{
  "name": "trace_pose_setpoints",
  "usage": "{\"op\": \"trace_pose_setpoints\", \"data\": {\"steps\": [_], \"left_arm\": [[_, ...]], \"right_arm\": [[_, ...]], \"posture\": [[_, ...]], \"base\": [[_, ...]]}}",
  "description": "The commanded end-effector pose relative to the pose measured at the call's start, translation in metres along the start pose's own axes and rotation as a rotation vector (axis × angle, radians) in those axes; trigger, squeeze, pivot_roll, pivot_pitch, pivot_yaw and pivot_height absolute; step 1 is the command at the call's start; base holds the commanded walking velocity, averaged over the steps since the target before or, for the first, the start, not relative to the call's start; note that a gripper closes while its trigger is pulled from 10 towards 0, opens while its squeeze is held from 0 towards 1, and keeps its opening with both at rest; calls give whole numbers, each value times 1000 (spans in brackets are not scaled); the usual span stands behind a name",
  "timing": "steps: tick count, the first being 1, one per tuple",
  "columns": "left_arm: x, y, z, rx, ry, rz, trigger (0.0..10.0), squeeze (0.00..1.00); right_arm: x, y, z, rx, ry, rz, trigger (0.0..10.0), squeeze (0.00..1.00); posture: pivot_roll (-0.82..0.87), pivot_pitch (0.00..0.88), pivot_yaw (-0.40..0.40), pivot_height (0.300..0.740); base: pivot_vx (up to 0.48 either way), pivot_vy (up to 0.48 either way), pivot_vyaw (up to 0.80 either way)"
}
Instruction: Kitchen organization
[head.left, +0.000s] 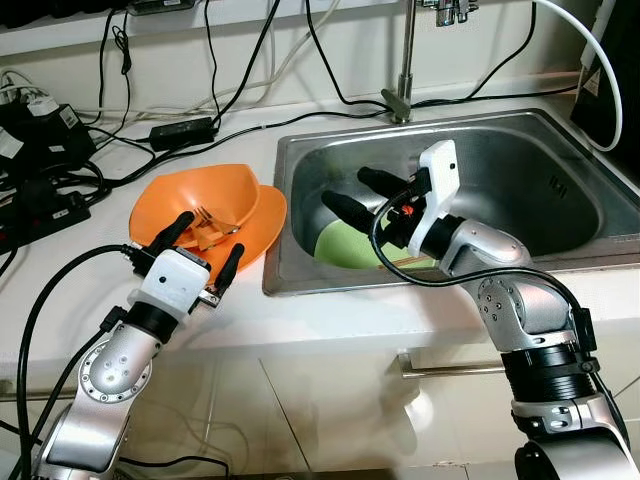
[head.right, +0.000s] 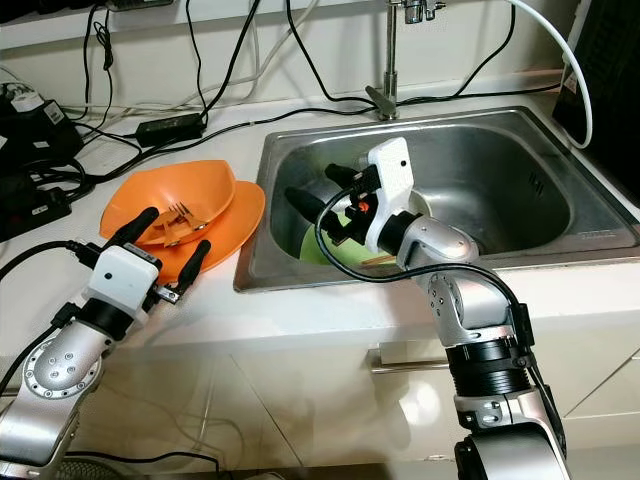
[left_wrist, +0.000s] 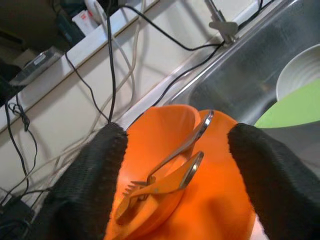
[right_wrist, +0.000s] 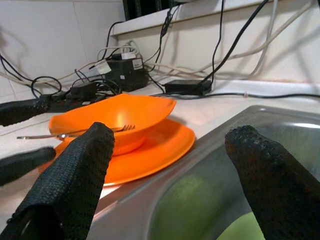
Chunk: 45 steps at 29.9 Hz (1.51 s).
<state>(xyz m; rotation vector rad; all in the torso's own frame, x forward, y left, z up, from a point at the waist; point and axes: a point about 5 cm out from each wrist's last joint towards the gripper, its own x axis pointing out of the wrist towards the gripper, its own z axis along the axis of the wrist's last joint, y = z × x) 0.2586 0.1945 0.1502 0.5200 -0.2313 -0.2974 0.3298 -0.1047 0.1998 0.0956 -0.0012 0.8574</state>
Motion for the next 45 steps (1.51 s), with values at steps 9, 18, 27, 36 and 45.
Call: {"op": "trace_pose_setpoints", "data": {"steps": [9,18,27,36,45], "left_arm": [[-2,9,-5,19,11,-2,0,0],[-4,13,-11,43,31,1,10000,0],[-4,12,-14,42,37,-17,78,0],[-3,19,-23,77,70,-28,0,0],[5,31,-23,103,57,-11,0,0]], "right_arm": [[2,8,3,16,-2,46,10000,0],[-10,22,-9,23,91,210,10000,0],[-13,27,-11,28,107,245,10000,0],[-15,30,-11,31,107,267,10000,0],[-15,33,-10,33,100,272,10000,0]], "posture": [[10,0,154,740],[9,0,152,740],[7,0,153,740],[4,0,155,740],[-1,0,161,740]], "base": [[0,0,0],[0,0,0],[0,0,0],[0,0,0],[0,0,0]]}}
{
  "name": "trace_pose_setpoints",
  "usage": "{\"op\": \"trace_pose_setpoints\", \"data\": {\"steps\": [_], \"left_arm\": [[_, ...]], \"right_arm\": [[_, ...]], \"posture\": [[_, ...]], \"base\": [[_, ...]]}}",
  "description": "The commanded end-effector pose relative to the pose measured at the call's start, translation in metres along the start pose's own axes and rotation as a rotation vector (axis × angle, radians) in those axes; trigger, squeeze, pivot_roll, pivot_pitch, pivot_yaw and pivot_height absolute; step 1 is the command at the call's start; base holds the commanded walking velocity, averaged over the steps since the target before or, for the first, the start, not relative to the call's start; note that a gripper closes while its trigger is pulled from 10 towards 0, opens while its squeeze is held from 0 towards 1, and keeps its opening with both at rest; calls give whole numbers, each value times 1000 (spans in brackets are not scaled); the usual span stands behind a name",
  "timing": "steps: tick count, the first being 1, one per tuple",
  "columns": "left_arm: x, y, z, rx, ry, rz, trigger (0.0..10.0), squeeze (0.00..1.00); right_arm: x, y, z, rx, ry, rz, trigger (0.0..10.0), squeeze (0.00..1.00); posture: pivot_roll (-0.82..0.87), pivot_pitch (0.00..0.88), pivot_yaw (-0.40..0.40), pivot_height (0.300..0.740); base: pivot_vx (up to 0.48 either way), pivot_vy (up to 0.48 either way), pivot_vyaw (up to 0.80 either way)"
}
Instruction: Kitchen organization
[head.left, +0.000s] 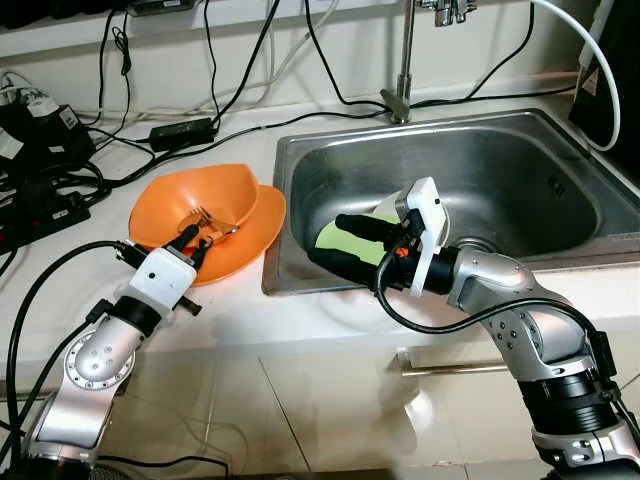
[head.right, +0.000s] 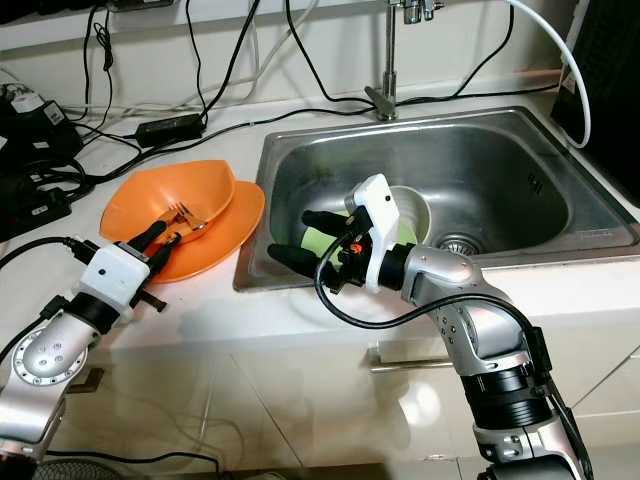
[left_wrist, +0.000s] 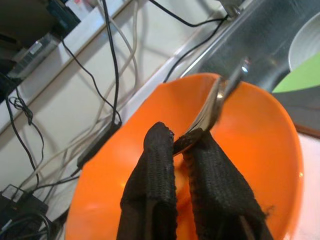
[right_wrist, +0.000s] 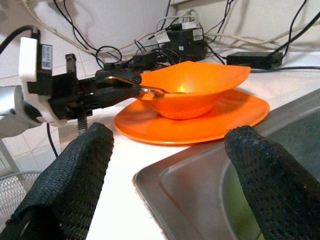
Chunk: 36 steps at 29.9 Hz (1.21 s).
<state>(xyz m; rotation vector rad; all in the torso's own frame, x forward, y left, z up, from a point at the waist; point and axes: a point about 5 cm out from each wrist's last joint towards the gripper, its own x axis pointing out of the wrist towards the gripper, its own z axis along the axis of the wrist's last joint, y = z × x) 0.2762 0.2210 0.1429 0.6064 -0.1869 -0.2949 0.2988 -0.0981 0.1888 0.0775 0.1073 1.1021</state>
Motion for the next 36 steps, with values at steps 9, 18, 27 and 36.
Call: {"op": "trace_pose_setpoints", "data": {"steps": [9,18,27,36], "left_arm": [[1,8,0,30,-15,4,0,0],[-1,13,1,51,-29,31,0,0],[-1,48,26,225,-131,196,0,0],[9,62,48,166,-195,315,0,0]], "right_arm": [[2,8,1,1,-18,32,10000,0],[3,7,2,-3,-23,23,10000,0],[3,4,2,1,-30,12,10000,0],[5,-2,5,-1,-54,-39,10000,0]], "posture": [[0,3,161,740],[1,1,158,740],[6,0,152,740],[4,0,149,740]], "base": [[0,0,0],[0,0,0],[0,0,0],[0,0,0]]}}
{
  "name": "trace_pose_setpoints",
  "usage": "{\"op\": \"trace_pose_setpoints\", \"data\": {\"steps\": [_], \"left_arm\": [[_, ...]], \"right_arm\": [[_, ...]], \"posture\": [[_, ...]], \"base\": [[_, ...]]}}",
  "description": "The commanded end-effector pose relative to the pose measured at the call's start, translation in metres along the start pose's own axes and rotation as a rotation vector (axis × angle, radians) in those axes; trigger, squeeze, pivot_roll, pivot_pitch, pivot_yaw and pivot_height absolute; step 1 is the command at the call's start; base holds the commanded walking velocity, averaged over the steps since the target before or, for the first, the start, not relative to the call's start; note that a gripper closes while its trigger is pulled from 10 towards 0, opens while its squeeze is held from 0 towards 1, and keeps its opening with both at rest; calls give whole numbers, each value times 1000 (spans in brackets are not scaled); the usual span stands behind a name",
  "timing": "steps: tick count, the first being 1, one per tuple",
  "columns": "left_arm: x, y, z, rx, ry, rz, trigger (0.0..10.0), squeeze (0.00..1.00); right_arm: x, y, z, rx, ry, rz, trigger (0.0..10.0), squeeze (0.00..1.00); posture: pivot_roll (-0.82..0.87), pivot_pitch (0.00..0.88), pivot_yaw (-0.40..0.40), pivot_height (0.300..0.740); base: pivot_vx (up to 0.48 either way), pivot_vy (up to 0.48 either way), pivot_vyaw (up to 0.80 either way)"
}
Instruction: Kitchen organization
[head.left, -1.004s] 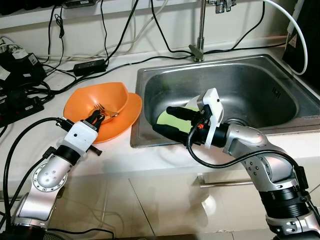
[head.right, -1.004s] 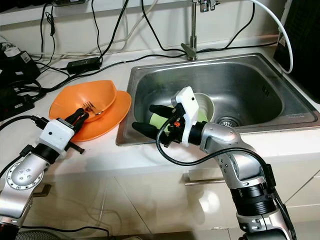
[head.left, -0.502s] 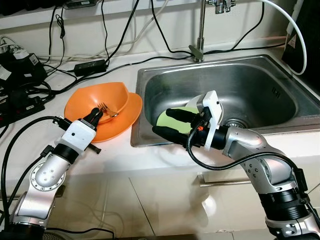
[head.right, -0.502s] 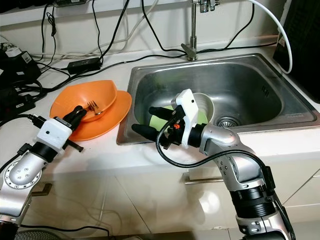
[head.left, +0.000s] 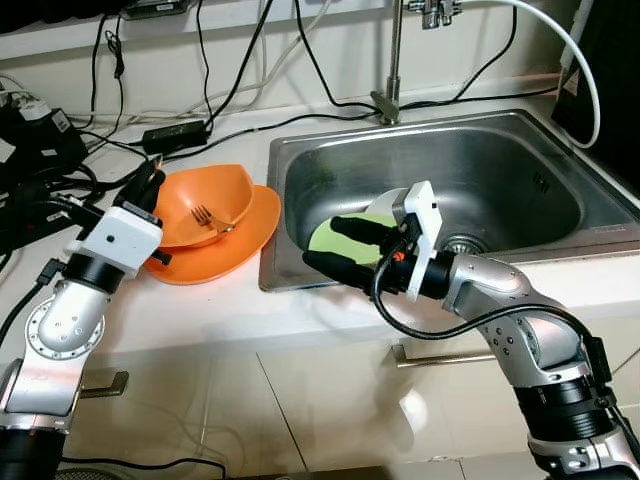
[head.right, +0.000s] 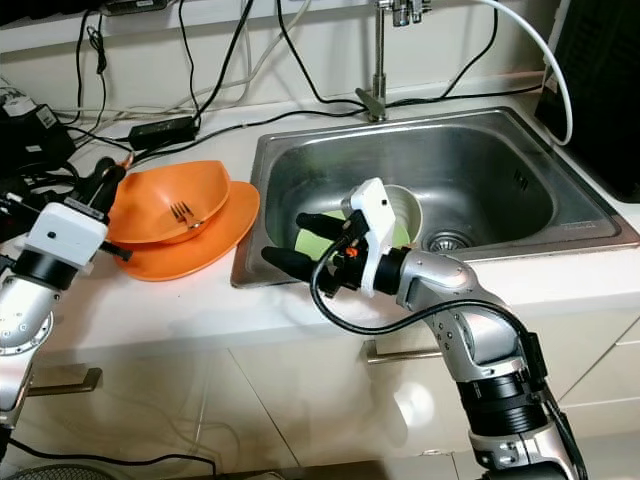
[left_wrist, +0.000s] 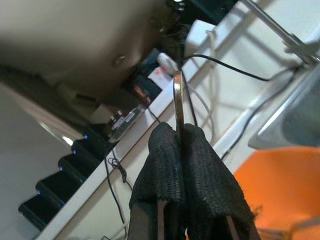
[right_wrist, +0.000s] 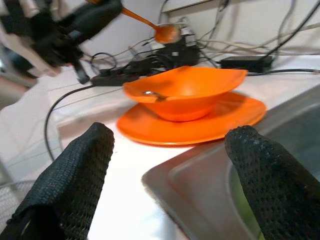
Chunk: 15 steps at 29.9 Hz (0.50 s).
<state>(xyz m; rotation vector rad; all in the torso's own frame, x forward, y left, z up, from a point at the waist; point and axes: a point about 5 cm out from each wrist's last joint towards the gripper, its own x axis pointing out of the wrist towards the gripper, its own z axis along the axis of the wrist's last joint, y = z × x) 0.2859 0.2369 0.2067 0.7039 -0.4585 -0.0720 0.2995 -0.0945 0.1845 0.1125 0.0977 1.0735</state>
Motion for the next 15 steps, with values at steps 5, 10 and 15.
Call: {"op": "trace_pose_setpoints", "data": {"steps": [5,10,15], "left_arm": [[17,10,21,-184,-42,132,0,0],[34,2,41,-363,-76,176,0,0],[41,-12,49,-459,-64,179,0,0]], "right_arm": [[2,-9,12,-26,-49,-69,10000,0],[5,-10,12,-25,-59,-90,10000,0],[7,-10,11,-21,-65,-99,10000,0]], "posture": [[2,0,149,740],[3,0,149,740],[-1,3,155,740]], "base": [[0,0,0],[0,0,0],[0,0,0]]}}
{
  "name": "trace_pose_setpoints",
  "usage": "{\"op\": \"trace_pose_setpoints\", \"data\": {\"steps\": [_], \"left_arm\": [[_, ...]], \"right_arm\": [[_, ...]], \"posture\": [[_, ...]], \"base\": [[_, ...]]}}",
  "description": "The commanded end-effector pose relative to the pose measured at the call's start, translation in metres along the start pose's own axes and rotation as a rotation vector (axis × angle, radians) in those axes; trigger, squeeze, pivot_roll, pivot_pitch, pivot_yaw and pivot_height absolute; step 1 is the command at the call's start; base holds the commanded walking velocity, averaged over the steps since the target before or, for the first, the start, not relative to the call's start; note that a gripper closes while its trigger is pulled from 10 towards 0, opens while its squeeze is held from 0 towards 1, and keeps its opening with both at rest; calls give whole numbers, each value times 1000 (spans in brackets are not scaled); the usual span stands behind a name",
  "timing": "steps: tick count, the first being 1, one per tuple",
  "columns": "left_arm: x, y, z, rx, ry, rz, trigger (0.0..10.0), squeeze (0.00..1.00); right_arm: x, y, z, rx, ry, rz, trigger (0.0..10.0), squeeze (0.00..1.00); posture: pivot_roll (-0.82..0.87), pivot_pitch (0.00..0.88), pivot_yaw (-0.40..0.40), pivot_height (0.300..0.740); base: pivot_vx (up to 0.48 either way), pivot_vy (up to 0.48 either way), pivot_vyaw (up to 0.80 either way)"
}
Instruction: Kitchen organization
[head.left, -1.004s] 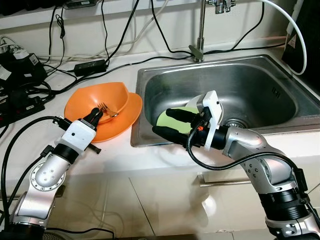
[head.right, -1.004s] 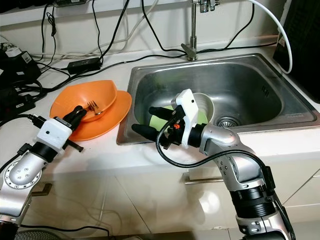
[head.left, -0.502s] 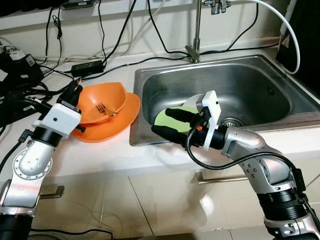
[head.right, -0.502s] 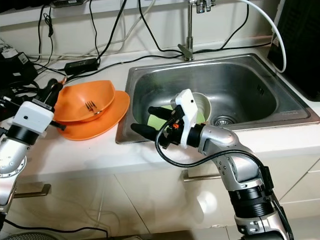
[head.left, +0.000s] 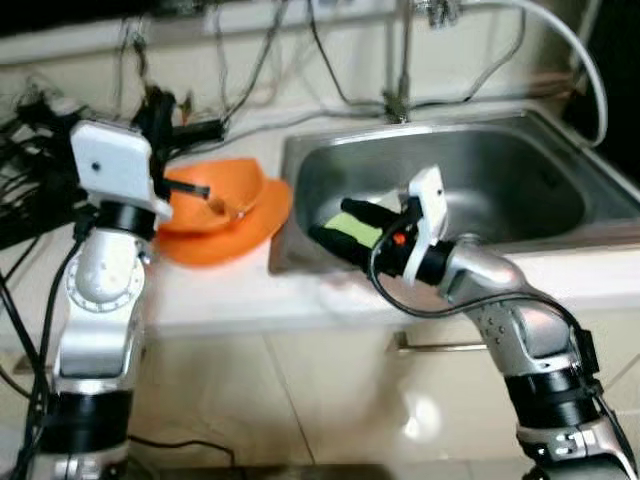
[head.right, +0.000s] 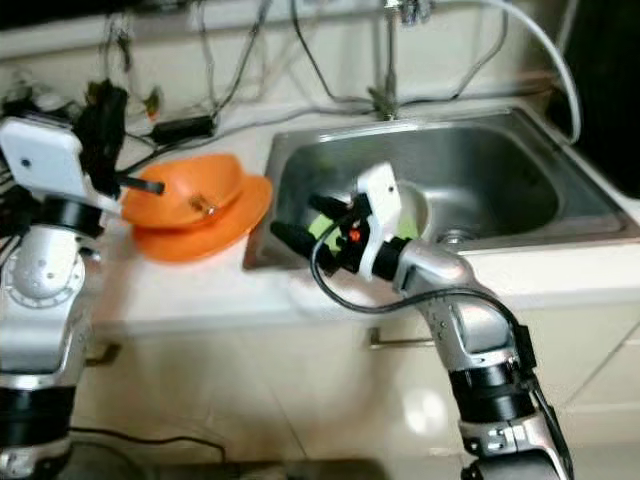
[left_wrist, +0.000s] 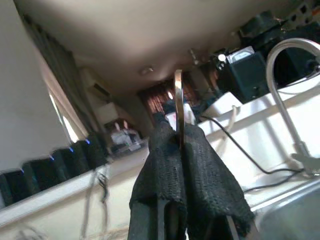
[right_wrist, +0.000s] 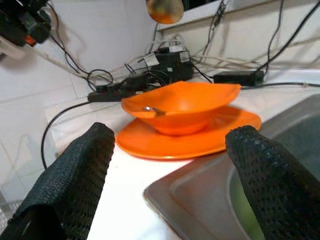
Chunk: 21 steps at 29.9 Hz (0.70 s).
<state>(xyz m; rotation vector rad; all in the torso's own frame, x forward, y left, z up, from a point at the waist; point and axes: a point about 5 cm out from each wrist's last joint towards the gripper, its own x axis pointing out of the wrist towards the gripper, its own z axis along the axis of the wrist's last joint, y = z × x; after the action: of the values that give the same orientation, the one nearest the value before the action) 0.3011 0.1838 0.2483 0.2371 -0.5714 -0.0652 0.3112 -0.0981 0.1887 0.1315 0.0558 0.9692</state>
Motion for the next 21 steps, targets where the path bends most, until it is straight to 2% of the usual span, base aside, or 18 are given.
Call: {"op": "trace_pose_setpoints", "data": {"steps": [1,5,10,14,16,17,18,19,21], "left_arm": [[1,5,-4,-48,52,60,0,0],[-1,5,-3,-69,74,66,0,0],[-5,5,-6,-88,88,61,0,0],[-4,-4,-3,-174,88,32,0,0],[-3,-6,-2,-191,84,21,0,0],[-2,-10,-1,-239,81,7,0,0],[2,-15,0,-408,90,-5,0,0],[2,-15,0,-408,90,-5,0,0],[5,-17,-2,-567,105,18,0,0]], "right_arm": [[4,2,4,-17,-15,1,10000,0],[4,2,4,-17,-17,-3,10000,0],[3,1,3,-19,-17,-6,10000,0],[6,-1,7,-12,-48,-27,10000,0],[6,-1,9,-6,-60,-36,10000,0],[8,-2,12,7,-87,-59,10000,0],[12,-6,17,54,-140,-111,10000,0],[12,-6,17,54,-140,-111,10000,0],[15,-9,19,101,-171,-147,10000,0]], "posture": [[-1,3,155,740],[-2,4,157,740],[-3,4,156,740],[-4,2,154,740],[-4,2,154,740],[-6,1,153,740],[-7,0,150,740],[-7,0,150,740],[-8,0,149,740]], "base": [[319,0,0],[330,0,0],[0,0,0],[0,0,0],[0,0,0],[0,0,0],[0,0,0],[0,0,0],[0,0,0]]}}
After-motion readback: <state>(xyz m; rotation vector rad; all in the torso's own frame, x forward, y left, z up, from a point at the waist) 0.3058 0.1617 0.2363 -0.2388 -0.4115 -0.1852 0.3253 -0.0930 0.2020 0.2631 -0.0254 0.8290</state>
